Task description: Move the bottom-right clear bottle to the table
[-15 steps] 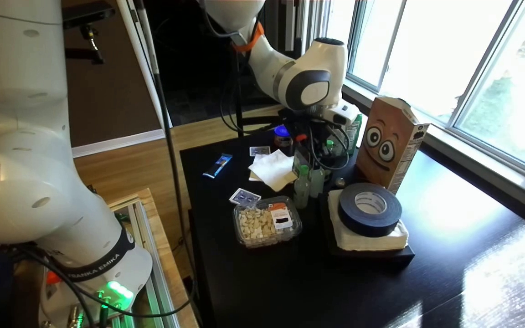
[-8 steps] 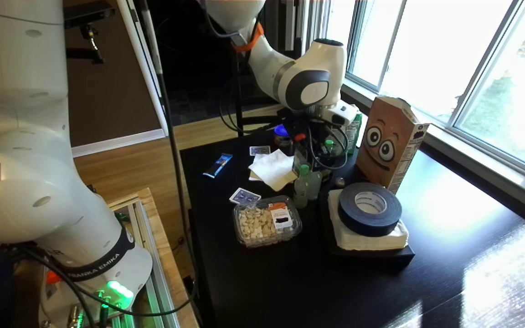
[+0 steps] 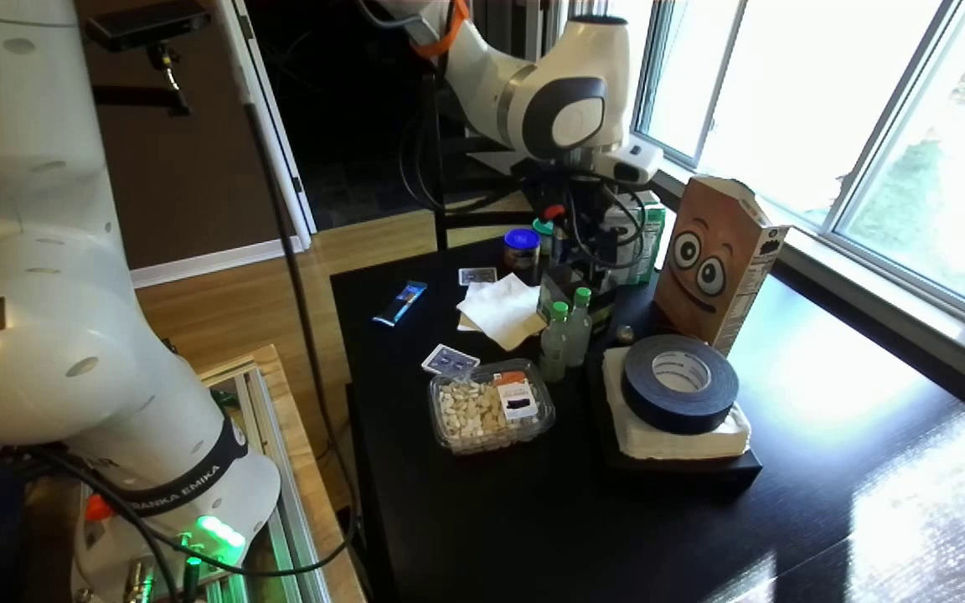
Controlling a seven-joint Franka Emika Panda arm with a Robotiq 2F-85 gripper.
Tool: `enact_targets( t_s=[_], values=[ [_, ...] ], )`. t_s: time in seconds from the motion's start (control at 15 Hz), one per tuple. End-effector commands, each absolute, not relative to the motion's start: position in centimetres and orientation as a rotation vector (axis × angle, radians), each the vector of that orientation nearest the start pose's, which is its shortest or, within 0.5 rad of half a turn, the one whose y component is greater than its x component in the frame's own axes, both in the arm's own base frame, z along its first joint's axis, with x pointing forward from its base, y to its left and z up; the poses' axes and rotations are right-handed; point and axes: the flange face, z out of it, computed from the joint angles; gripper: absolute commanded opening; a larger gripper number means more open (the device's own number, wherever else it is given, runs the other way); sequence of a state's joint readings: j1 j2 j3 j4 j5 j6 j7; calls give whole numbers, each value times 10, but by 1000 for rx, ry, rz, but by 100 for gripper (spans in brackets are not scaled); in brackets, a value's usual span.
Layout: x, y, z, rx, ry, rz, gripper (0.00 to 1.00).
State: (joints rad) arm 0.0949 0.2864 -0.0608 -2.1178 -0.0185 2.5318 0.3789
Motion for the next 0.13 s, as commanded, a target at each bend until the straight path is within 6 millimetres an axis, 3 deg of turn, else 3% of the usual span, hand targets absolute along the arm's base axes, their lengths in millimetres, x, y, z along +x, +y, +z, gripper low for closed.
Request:
enact_targets(
  t_s=[0.0,0.07],
  values=[
    [588,24,301,-3090,505,-227,100],
    [588,25,304,-3089,504,-230,100]
  ],
)
